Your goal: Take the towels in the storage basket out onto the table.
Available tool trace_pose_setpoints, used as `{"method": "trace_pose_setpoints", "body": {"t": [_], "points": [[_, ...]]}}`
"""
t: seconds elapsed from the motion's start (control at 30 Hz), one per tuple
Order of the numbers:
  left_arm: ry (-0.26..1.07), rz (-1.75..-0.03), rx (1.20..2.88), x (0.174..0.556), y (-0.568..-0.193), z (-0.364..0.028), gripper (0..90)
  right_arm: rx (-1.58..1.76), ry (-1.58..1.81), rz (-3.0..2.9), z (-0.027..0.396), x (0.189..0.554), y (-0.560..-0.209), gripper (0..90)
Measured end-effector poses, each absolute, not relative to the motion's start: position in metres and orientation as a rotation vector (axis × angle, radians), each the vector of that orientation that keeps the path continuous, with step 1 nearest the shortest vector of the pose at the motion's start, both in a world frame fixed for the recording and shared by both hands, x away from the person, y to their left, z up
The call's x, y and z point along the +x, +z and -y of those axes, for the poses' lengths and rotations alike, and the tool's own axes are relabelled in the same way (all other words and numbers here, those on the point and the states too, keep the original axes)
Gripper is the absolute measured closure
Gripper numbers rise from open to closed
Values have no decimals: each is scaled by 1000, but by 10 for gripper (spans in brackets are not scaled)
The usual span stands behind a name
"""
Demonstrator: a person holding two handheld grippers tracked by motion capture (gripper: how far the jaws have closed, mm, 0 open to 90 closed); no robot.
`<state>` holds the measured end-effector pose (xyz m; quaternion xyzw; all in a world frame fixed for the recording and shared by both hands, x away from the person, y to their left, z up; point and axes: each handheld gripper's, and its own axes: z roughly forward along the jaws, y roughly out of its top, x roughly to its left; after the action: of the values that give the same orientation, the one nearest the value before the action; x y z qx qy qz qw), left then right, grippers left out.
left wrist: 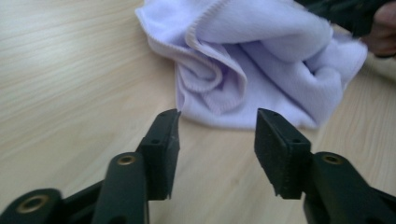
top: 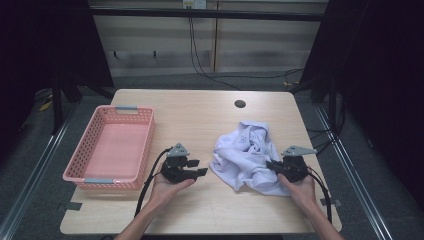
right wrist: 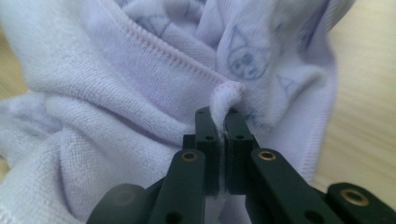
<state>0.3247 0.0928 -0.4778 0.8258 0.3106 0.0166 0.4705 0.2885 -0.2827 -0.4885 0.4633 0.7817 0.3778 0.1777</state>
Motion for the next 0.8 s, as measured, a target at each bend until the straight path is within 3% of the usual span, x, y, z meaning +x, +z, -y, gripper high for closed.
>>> {"method": "trace_pose_setpoints", "body": {"t": [0.27,0.3,0.33,0.4,0.43,0.8], "points": [[37,-731,1999,344,-491,-51,430,1305,1087,-2245,280,290,-496,867],[53,-742,1989,346,-492,-47,464,1304,1096,-2251,280,290,-496,867],[59,-736,1973,347,-493,-46,634,1290,1109,-2258,280,290,-496,867],[55,-733,1966,349,-494,-45,849,1297,1118,-2261,279,290,-496,867],[85,-757,1952,348,-490,-47,882,1293,1117,-2263,279,290,-496,867],[216,-731,1840,328,-413,-116,893,1285,1277,-2099,288,312,-465,868]]}}
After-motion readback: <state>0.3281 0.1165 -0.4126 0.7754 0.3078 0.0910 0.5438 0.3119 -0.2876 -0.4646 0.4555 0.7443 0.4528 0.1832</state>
